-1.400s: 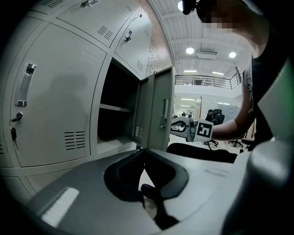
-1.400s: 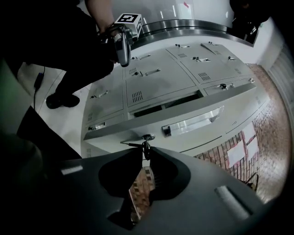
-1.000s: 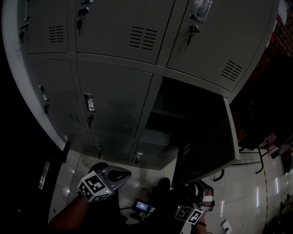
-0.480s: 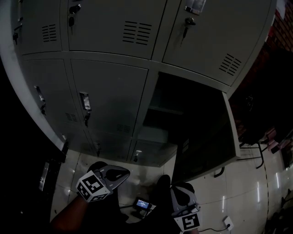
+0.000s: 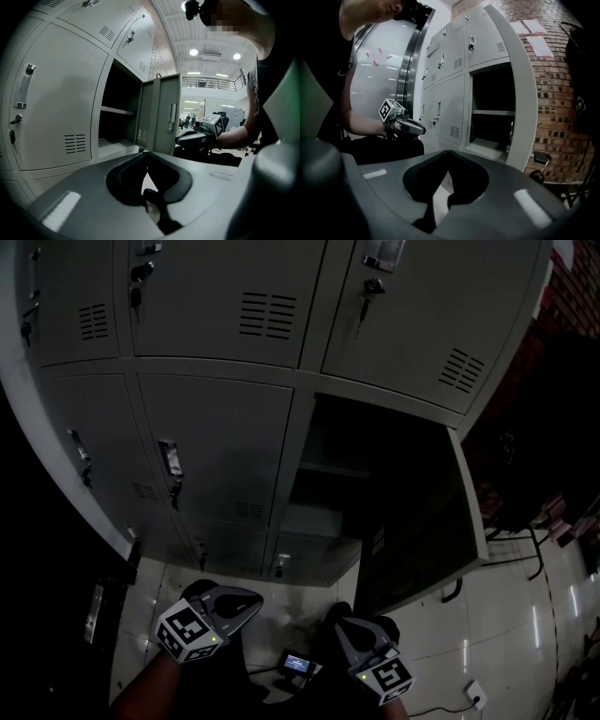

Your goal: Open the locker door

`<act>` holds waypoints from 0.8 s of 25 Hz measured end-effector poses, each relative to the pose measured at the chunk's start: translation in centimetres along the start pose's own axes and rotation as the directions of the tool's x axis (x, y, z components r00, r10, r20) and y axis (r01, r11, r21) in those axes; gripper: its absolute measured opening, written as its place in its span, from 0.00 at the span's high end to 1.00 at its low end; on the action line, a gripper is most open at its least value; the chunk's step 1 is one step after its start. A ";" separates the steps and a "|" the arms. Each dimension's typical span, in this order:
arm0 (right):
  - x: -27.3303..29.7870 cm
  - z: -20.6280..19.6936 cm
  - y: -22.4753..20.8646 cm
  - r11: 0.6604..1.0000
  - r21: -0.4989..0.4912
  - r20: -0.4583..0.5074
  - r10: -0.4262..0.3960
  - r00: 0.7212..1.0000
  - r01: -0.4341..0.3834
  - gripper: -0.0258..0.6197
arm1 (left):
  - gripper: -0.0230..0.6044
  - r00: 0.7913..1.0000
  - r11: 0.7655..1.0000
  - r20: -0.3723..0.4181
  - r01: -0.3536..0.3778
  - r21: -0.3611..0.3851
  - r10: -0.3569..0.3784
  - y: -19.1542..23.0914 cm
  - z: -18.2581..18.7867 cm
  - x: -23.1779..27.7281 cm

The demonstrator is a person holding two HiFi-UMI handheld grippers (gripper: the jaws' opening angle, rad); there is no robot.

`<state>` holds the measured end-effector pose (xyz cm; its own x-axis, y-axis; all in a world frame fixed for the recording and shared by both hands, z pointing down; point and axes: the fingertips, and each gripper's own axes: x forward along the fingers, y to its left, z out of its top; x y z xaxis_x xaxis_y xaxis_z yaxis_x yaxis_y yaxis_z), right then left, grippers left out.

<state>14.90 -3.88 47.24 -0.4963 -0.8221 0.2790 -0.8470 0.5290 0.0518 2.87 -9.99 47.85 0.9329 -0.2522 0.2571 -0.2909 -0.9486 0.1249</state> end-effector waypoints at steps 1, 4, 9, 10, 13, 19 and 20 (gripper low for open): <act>-0.1 0.0 0.1 1.000 -0.007 0.002 -0.004 1.000 0.004 0.96 | 0.94 1.000 1.000 0.001 -0.001 -0.002 0.001 -0.1 -0.1 -0.1; -0.2 0.1 0.0 1.000 -0.015 0.002 -0.011 1.000 0.011 0.96 | 0.94 1.000 1.000 0.003 -0.010 -0.006 0.010 -0.1 -0.1 -0.1; -0.2 0.1 -0.1 1.000 -0.020 -0.006 -0.020 1.000 0.020 0.96 | 0.94 1.000 1.000 -0.014 -0.007 -0.003 0.007 -0.2 -0.2 0.1; -0.1 0.1 -0.1 0.999 -0.023 -0.006 -0.023 1.000 0.023 0.96 | 0.94 1.000 1.000 -0.017 -0.006 0.001 0.006 -0.2 -0.2 0.1; 0.1 0.3 -0.1 0.999 -0.022 -0.003 -0.024 1.000 0.024 0.96 | 0.94 1.000 1.000 -0.022 -0.005 0.010 0.005 -0.3 0.0 0.3; -0.1 0.2 -0.1 1.000 -0.006 0.006 -0.019 1.000 0.019 0.96 | 0.94 1.000 1.000 -0.025 -0.006 0.010 0.006 -0.4 -0.1 0.2; -0.1 0.2 -0.1 1.000 -0.007 0.007 -0.020 1.000 0.020 0.96 | 0.94 1.000 1.000 -0.024 -0.005 0.009 0.005 -0.4 0.0 0.2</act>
<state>15.04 -3.89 47.00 -0.4809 -0.8338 0.2711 -0.8553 0.5142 0.0643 3.21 -9.67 47.89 0.9262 -0.2522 0.2803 -0.2931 -0.9492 0.1147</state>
